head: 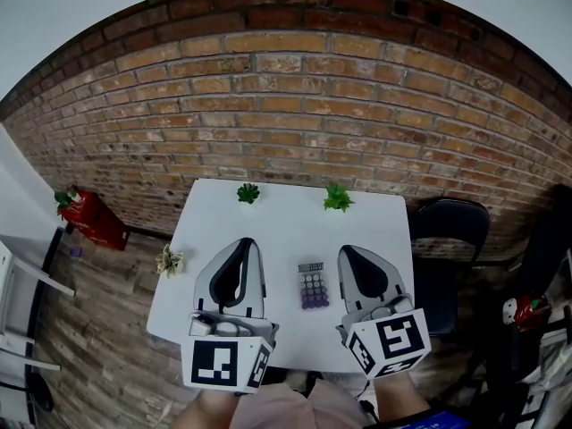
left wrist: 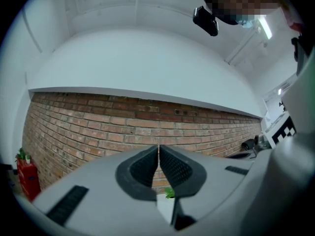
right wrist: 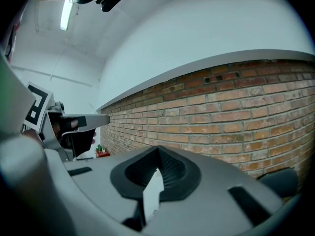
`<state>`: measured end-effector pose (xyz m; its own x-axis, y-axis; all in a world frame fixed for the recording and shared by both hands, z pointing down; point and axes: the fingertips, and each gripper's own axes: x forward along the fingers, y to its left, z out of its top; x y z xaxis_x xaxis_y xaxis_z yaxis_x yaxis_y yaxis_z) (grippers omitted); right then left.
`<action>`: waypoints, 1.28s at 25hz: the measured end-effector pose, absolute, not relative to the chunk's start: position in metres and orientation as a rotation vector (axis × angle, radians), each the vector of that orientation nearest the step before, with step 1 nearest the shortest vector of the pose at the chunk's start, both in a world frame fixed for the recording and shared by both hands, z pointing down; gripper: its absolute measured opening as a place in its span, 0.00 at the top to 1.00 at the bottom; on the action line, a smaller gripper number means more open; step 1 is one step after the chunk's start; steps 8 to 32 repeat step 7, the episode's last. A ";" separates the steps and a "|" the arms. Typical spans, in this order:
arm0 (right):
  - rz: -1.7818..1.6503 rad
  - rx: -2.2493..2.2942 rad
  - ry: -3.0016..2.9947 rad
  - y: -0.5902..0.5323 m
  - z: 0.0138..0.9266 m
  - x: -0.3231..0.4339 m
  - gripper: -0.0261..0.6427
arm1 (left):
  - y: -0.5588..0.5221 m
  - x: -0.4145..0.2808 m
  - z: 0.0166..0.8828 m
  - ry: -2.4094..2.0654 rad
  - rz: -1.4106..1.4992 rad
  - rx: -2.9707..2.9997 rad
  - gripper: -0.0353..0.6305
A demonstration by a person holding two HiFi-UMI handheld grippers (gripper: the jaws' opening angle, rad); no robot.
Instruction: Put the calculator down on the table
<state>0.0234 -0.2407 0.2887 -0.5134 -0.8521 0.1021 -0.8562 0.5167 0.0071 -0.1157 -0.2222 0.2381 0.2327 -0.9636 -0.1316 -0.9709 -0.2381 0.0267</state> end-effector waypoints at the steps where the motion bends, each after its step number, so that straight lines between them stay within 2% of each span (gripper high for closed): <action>1: 0.069 1.499 -2.653 -0.242 0.290 0.023 0.96 | -0.223 -0.116 0.239 1.900 0.185 -2.421 0.92; 32: 0.081 1.502 -2.644 -0.248 0.293 0.024 0.96 | -0.231 -0.115 0.242 1.899 0.179 -2.431 0.92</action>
